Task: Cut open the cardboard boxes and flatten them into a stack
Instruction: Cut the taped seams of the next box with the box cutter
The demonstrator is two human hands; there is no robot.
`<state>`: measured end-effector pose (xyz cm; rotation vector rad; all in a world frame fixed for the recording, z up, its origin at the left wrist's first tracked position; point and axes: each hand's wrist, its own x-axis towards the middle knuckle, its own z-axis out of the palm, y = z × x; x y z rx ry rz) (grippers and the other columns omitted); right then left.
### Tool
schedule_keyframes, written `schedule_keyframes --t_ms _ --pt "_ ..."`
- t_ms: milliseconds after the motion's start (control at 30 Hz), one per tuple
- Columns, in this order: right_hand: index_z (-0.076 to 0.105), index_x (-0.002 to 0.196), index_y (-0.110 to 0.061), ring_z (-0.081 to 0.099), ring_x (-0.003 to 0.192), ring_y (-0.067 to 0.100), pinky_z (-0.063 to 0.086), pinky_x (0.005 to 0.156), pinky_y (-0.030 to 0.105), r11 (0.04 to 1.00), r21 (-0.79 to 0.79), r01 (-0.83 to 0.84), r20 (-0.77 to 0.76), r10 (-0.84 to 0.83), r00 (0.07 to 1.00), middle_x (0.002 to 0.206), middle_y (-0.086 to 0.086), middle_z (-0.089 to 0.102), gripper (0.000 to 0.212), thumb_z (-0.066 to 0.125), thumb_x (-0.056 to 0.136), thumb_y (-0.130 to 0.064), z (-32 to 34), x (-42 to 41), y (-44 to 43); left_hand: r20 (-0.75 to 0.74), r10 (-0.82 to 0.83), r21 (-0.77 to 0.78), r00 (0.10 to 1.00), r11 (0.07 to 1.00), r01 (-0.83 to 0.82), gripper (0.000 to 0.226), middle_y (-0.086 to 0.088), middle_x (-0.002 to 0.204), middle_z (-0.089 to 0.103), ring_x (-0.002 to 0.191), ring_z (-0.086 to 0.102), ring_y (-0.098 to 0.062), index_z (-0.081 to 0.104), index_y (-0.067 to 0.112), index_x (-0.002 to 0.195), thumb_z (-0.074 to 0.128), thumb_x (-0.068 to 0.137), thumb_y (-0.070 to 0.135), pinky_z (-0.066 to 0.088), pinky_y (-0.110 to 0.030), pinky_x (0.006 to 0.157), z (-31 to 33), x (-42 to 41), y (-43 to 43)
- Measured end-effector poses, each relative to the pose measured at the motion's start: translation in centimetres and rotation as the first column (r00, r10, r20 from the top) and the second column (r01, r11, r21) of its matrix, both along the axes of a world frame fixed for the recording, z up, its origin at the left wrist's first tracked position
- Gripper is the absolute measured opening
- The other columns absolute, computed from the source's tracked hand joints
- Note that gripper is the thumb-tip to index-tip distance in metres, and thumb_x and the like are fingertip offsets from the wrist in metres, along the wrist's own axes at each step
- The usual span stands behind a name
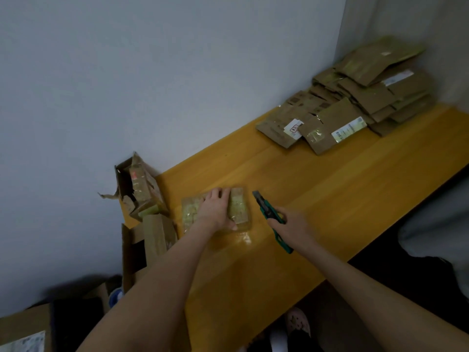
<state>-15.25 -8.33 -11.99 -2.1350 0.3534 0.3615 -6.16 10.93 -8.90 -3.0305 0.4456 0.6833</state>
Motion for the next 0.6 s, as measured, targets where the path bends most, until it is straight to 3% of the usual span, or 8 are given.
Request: schedule_keyframes --t_ms 233,367,600 --pt "0.044 0.140 -0.037 0.067 0.078 0.022 0.059 0.067 0.043 0.995 -0.007 -0.099 0.013 0.099 0.995 0.099 -0.003 0.069 0.048 0.054 0.093 -0.038 0.6 0.1 -0.1 -0.009 0.005 -0.016 1.000 1.000 -0.006 0.118 -0.010 0.154 0.021 0.143 0.019 -0.031 0.009 0.018 0.154 0.085 0.066 0.042 0.019 -0.047 0.118 0.2 -0.1 -0.3" --pt "0.044 0.141 -0.035 0.066 0.087 0.019 0.057 0.077 0.045 0.986 0.010 -0.164 -0.014 0.165 0.986 0.113 -0.006 0.066 0.050 0.056 0.093 -0.037 0.6 0.4 -1.0 -0.003 0.006 -0.016 1.000 1.000 -0.006 0.117 -0.011 0.153 0.021 0.142 0.020 -0.031 0.010 0.018 0.154 0.084 0.067 0.043 0.019 -0.047 0.118 0.2 -0.2 -0.2" --pt "0.047 0.139 -0.034 0.065 0.094 0.018 0.056 0.082 0.045 0.978 0.061 -0.197 -0.052 0.200 0.978 0.118 -0.003 0.065 0.050 0.059 0.091 -0.034 0.3 -0.5 -1.5 -0.035 0.010 -0.019 0.999 1.000 -0.011 0.118 -0.010 0.156 0.018 0.143 0.019 -0.031 0.006 0.017 0.155 0.082 0.069 0.043 0.021 -0.046 0.118 0.1 0.4 -0.1"
